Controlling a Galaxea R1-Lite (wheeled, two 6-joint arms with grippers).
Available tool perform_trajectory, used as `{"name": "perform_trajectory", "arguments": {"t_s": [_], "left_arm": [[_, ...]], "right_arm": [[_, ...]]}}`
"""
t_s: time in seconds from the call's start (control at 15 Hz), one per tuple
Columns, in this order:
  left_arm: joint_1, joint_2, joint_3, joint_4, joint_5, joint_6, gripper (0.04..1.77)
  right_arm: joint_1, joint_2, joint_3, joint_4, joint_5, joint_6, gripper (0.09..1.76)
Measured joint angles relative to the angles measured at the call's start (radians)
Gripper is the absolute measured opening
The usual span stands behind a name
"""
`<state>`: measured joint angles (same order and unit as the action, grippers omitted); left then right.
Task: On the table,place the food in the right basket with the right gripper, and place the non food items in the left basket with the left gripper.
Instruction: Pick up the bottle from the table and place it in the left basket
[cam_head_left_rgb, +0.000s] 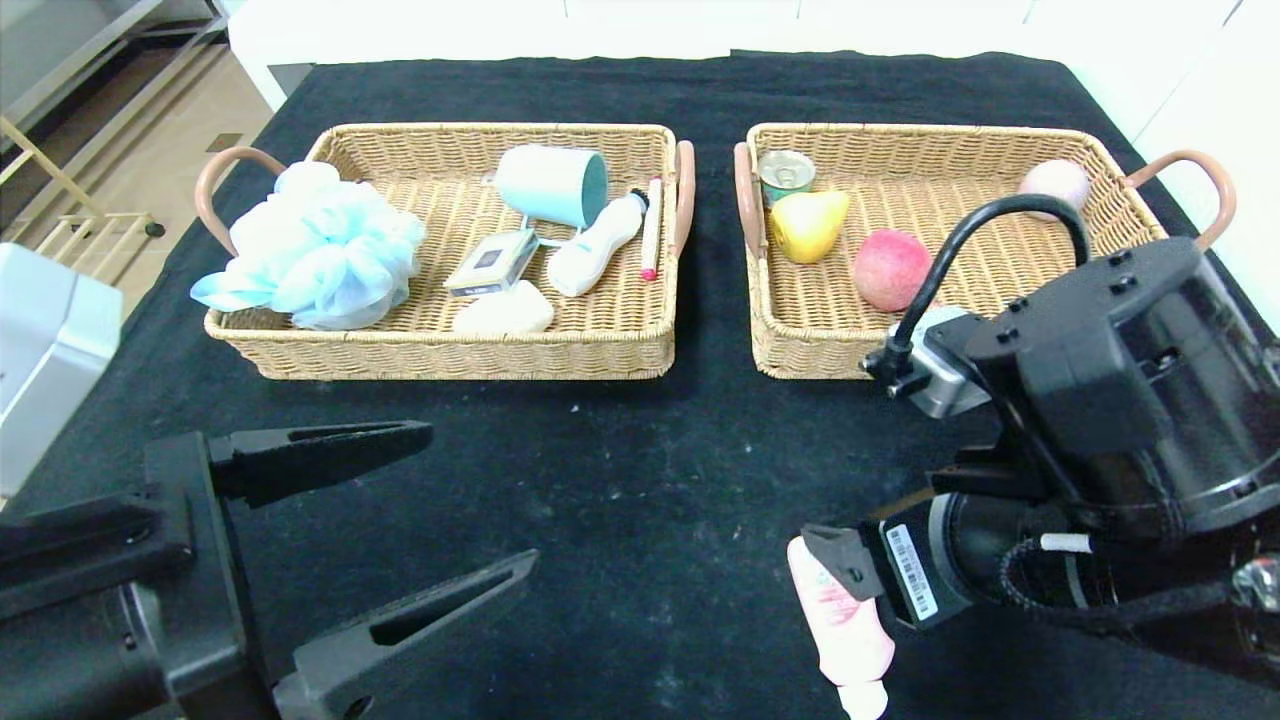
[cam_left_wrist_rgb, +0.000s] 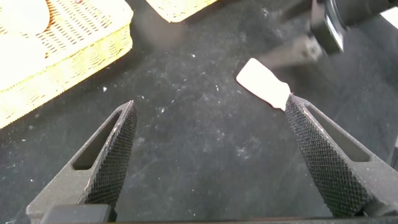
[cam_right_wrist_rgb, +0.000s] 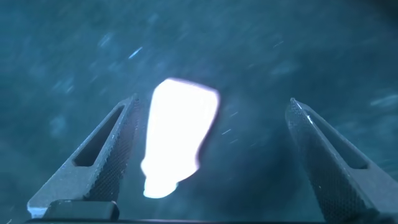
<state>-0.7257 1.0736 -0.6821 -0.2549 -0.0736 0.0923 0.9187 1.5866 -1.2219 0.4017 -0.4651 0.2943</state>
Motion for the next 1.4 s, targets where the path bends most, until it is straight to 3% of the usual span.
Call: {"name": "perform_trajectory", "arguments": {"t_s": [0.4,1.33,1.4], "left_arm": [[0.000,-0.005,0.000,0.004,-0.001,0.002,1.72],[-0.001,-0.013,-0.001,0.005,-0.001,0.010,1.72],[-0.001,-0.013,-0.001,0.005,-0.001,0.010,1.72]], "right_arm": [[0.061,0.053,0.007,0.070,-0.030,0.091,1.70],[0.042,0.182,0.003,0.059,-0.035,0.137,1.71],[0.042,0.185,0.003,0.059,-0.035,0.137,1.54]]}}
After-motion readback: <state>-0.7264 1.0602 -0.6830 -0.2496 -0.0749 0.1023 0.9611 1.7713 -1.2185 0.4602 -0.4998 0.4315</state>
